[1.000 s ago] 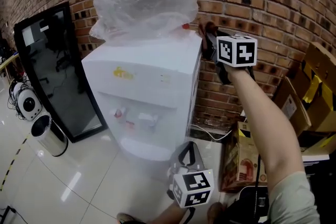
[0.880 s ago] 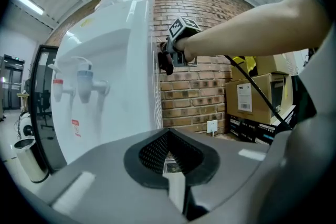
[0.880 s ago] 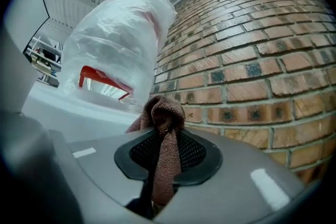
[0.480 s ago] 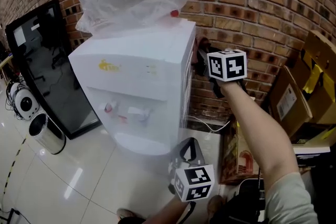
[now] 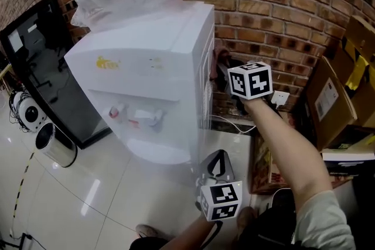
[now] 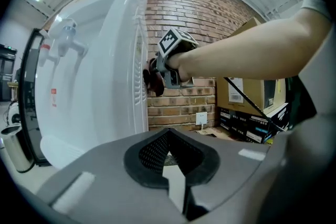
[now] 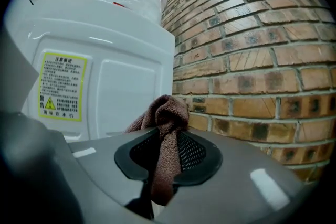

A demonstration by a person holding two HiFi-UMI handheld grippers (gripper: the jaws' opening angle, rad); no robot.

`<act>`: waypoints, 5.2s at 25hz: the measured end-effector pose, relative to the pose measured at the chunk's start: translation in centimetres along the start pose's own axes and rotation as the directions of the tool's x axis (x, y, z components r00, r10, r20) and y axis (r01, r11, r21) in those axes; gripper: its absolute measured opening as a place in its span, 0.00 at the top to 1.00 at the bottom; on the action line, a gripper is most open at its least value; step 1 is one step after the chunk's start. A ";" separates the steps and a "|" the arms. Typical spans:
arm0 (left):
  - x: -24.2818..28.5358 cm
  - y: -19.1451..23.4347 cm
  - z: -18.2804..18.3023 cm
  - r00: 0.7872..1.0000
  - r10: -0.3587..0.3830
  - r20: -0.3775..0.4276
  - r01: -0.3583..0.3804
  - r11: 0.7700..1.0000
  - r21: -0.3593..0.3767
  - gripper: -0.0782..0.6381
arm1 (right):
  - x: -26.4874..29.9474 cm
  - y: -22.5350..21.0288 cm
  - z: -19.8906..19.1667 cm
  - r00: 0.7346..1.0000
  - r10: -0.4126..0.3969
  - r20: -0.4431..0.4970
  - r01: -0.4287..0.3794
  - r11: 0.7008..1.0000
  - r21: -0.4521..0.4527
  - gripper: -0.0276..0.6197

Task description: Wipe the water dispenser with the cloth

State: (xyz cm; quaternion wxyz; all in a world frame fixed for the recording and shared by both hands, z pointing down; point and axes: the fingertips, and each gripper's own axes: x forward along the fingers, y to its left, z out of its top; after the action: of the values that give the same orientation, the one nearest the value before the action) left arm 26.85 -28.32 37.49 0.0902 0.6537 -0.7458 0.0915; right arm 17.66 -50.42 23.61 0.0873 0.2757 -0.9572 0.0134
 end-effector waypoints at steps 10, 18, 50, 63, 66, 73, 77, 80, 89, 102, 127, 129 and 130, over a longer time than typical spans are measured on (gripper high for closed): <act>2.1 0.3 -4.5 0.999 0.037 -0.025 -0.038 0.999 -0.039 0.89 | 1.5 0.6 -8.5 0.995 0.046 -0.090 -0.039 0.997 0.069 0.83; 3.3 0.9 -7.5 0.995 0.065 -0.075 -0.067 0.997 -0.025 0.89 | 2.2 1.8 -16.7 0.979 0.109 -0.171 -0.081 0.984 0.161 0.82; 7.9 -0.5 -21.0 0.949 0.016 -0.316 -0.018 1.000 -0.003 0.89 | 6.2 4.1 -53.5 0.782 0.236 -0.576 0.070 0.886 0.458 0.82; 8.3 -1.0 -19.2 0.963 -0.025 -0.269 0.012 0.999 -0.053 0.89 | 5.4 3.5 -56.6 0.759 0.183 -0.625 0.119 0.905 0.409 0.82; 7.4 -0.8 -18.7 0.966 -0.022 -0.256 0.009 0.999 -0.051 0.89 | 4.0 2.4 -54.8 0.790 0.116 -0.602 0.149 0.916 0.372 0.82; 4.2 -2.3 -14.6 0.981 -0.086 -0.175 0.083 0.996 -0.024 0.89 | -0.6 1.7 -46.2 0.877 0.006 -0.481 0.167 0.935 0.314 0.82; 1.6 -2.9 -12.7 0.983 -0.127 -0.135 0.131 0.991 0.019 0.89 | -4.2 3.1 -41.2 0.909 -0.016 -0.417 0.156 0.940 0.304 0.82; -1.6 -2.5 -11.2 0.978 -0.163 -0.127 0.173 0.982 0.078 0.89 | -7.3 5.6 -38.2 0.915 -0.007 -0.404 0.135 0.948 0.289 0.82; -9.8 3.0 -4.1 0.986 -0.155 -0.060 0.162 0.976 0.143 0.89 | -16.7 11.7 -34.8 0.902 -0.094 -0.420 0.202 0.955 0.219 0.82; -10.8 2.0 -11.2 0.963 -0.205 -0.175 0.209 0.978 0.001 0.89 | -21.2 14.5 -52.3 0.756 -0.091 -0.648 0.340 0.901 0.270 0.82; -11.4 2.3 -5.7 0.975 -0.219 -0.037 0.219 0.976 -0.011 0.89 | -24.9 9.6 -43.3 0.865 -0.183 -0.467 0.352 0.885 0.305 0.90; -12.2 2.4 -5.1 0.976 -0.217 -0.018 0.217 0.976 -0.021 0.89 | -27.6 9.1 -40.0 0.886 -0.235 -0.399 0.340 0.915 0.217 0.94; -12.7 2.3 -4.8 0.975 -0.221 -0.008 0.220 0.975 -0.021 0.89 | -29.1 8.6 -38.2 0.895 -0.268 -0.357 0.343 0.925 0.166 0.94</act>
State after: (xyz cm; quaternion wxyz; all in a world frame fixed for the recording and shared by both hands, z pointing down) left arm 26.23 -14.65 38.85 0.1103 0.7310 -0.6690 0.0770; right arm 43.45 -24.98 56.32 0.2144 0.4252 -0.8659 0.1531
